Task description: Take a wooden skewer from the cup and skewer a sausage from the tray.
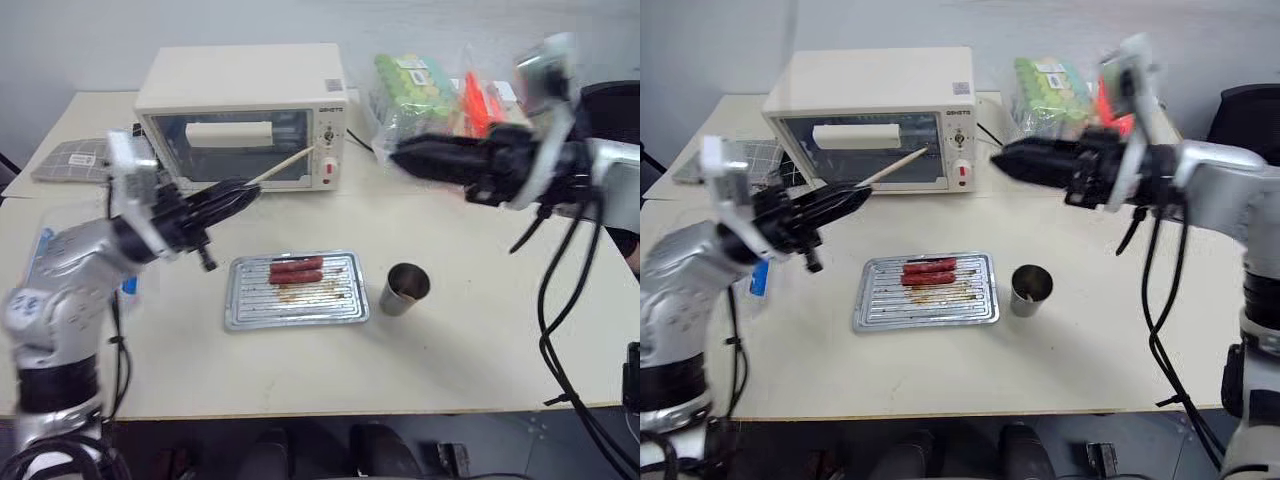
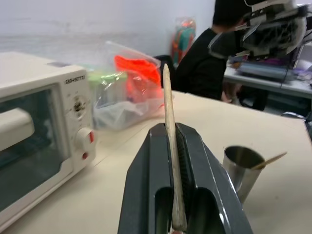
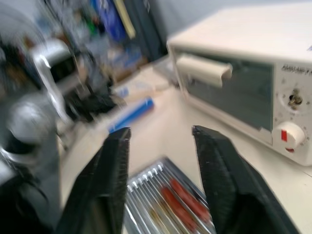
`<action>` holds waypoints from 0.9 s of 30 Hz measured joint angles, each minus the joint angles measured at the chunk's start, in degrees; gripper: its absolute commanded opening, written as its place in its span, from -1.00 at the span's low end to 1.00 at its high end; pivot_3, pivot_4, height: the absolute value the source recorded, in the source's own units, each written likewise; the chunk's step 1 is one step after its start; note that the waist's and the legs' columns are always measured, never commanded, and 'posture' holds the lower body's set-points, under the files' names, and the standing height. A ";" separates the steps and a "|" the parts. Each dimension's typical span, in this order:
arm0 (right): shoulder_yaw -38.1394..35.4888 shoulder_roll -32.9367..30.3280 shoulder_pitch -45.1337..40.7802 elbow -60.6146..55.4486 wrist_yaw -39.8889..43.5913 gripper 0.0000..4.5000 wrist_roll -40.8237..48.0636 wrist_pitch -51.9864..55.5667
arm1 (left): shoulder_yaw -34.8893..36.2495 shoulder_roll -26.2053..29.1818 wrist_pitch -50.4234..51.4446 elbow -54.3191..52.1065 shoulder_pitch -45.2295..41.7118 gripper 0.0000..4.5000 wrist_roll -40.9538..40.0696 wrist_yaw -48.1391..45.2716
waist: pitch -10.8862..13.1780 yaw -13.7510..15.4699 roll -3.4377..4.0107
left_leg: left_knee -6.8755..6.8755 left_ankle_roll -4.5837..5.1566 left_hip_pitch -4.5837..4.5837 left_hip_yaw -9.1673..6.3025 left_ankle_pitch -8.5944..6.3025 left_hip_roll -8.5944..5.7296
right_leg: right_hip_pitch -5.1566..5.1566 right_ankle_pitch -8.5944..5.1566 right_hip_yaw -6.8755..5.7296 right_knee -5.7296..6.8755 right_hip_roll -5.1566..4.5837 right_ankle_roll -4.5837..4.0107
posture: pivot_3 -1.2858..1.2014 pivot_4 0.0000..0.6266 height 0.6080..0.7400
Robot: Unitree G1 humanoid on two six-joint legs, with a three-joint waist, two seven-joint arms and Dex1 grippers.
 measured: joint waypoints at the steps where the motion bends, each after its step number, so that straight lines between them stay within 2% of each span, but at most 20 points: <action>1: 2.91 0.16 -1.03 0.04 2.59 0.14 -3.66 -1.39 | 1.27 2.14 0.86 -0.71 1.91 -1.00 -0.59 -0.78 | 0.02 -0.26 -0.03 | -0.01 -0.01 -0.10 0.03 0.00 -0.01 | -0.14 0.00 0.05 0.05 -0.01 0.00 | 0.03 -0.52 1.00; 2: 7.80 1.79 -3.53 1.14 7.08 0.14 -10.49 -4.27 | 4.99 5.26 2.07 -1.99 6.32 -1.00 -1.03 -2.42 | 0.03 -0.48 -0.02 | 0.01 -0.01 -0.14 0.08 0.01 -0.04 | -0.28 0.00 0.10 0.10 -0.03 0.00 | 0.03 -0.52 1.00; 5: 15.71 5.73 -7.18 4.12 14.41 0.14 -22.83 -10.68 | 13.10 9.95 4.26 -2.31 13.53 -1.00 -1.81 -5.97 | 0.06 -0.49 -0.05 | -0.05 -0.11 -0.29 0.07 0.06 -0.05 | -0.53 -0.01 0.08 0.19 -0.04 -0.02 | 0.03 -0.52 1.00; 10: 22.69 11.10 -9.15 8.19 23.10 0.14 -35.96 -18.37 | 23.91 13.31 5.96 -2.34 21.88 -1.00 -2.29 -10.89 | 0.06 -0.27 -0.04 | -0.04 -0.11 -0.34 0.02 0.07 -0.11 | -0.55 -0.01 0.04 0.19 -0.11 -0.03 | 0.03 -0.52 1.00; 15: 28.53 18.17 -12.10 15.30 26.85 0.14 -48.23 -24.88 | 26.92 12.40 6.04 -5.21 26.64 -1.00 -2.32 -11.23 | 0.06 -0.59 -0.05 | -0.04 -0.12 -0.31 0.06 0.07 -0.12 | -0.58 -0.02 0.06 0.29 -0.10 -0.05 | 0.03 -0.52 1.00; 18: 29.24 23.65 -12.58 21.31 27.54 -0.09 -52.56 -27.27 | 27.54 11.46 5.94 -6.65 27.56 -1.00 -2.72 -10.05 | 0.06 -0.67 -0.04 | -0.07 -0.15 -0.29 0.08 0.09 -0.11 | -0.64 -0.02 0.05 0.55 -0.09 -0.06 | 0.03 -0.52 1.00; 21: 29.20 28.61 -12.96 26.59 27.65 -0.43 -55.82 -28.91 | 27.43 10.23 5.90 -6.92 28.45 -1.00 -2.83 -8.90 | 0.06 -0.98 -0.04 | -0.06 -0.16 -0.28 0.07 0.09 -0.11 | -0.70 -0.02 -0.03 0.74 -0.10 -0.07 | 0.03 -0.52 1.00; 27: 29.26 34.73 -12.87 32.25 27.78 -0.43 -61.13 -30.99 | 27.65 9.88 5.75 -8.08 30.40 -1.00 -2.89 -8.71 | 0.06 -1.82 -0.04 | -0.05 -0.19 -0.25 0.06 0.10 -0.11 | -0.69 -0.03 -0.06 0.84 -0.10 -0.08 | 0.03 -0.52 1.00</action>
